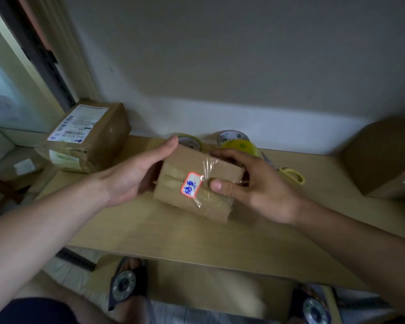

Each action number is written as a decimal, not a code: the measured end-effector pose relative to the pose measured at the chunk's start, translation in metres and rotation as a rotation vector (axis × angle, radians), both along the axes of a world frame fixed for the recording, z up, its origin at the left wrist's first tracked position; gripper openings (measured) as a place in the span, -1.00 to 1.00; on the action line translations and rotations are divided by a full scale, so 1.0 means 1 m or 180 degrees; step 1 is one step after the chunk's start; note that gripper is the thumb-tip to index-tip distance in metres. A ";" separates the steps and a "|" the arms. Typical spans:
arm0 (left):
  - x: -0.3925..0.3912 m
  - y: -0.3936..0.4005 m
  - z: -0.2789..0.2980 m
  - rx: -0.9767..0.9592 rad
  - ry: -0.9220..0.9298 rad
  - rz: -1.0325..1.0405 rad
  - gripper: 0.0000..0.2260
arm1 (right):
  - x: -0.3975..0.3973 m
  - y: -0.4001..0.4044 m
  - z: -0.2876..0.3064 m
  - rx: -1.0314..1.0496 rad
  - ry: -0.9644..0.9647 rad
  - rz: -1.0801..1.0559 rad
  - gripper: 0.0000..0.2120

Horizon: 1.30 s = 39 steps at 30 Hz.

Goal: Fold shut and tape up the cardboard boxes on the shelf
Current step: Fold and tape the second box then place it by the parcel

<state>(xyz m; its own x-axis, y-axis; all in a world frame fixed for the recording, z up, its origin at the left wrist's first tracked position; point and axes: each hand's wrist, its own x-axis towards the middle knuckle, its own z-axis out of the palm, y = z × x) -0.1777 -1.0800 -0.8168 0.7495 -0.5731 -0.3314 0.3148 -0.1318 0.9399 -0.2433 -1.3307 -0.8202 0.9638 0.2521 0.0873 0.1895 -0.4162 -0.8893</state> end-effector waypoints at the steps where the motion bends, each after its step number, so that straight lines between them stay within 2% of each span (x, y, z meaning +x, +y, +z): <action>1: -0.004 -0.002 0.001 -0.0008 -0.0047 -0.0011 -0.40 | 0.000 0.002 0.000 0.0085 0.0074 -0.0059 -0.43; 4: -0.012 -0.010 -0.001 0.0234 -0.0344 0.0254 -0.49 | -0.001 0.008 -0.002 0.0177 0.0177 -0.0201 -0.49; 9: -0.024 -0.023 -0.004 0.0302 -0.0522 0.0539 -0.52 | -0.004 0.008 0.002 -0.0201 -0.0172 -0.0485 -0.21; 16: -0.028 -0.031 -0.001 0.0204 -0.0477 0.0598 -0.59 | 0.000 0.004 0.004 -0.0311 -0.0282 -0.0496 -0.68; 21: -0.030 -0.037 0.002 0.0190 -0.0527 0.0595 -0.63 | -0.001 0.002 0.002 -0.0297 -0.0349 -0.0709 -0.87; 26: -0.031 -0.039 0.005 0.0217 -0.0649 0.0600 -0.73 | -0.003 0.007 -0.003 -0.0087 -0.0479 -0.0869 -0.81; 29: -0.033 -0.040 0.005 0.0270 -0.0666 0.0594 -0.72 | -0.004 0.012 -0.005 -0.0197 -0.0558 -0.1082 -0.59; 33: -0.033 -0.037 0.003 0.0450 -0.0532 0.0540 -0.70 | -0.003 0.014 -0.002 -0.0271 -0.0458 -0.1166 -0.51; 35: -0.032 -0.034 0.003 0.0495 -0.0506 0.0486 -0.71 | -0.002 0.011 -0.001 -0.0296 -0.0331 -0.0944 -0.51; 37: -0.031 -0.032 0.003 0.0486 -0.0553 0.0468 -0.72 | -0.004 0.010 0.003 -0.0457 -0.0192 -0.0566 -0.72; 39: -0.030 -0.031 0.003 0.0547 -0.0732 0.0365 -0.64 | -0.007 0.011 0.005 -0.0692 -0.0166 -0.0381 -0.54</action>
<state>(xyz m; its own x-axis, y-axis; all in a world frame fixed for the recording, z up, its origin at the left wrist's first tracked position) -0.2072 -1.1114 -0.8140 0.8726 -0.4308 -0.2303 0.1183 -0.2709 0.9553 -0.2498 -1.3193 -0.8156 0.9835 0.1547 0.0938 0.1705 -0.6189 -0.7667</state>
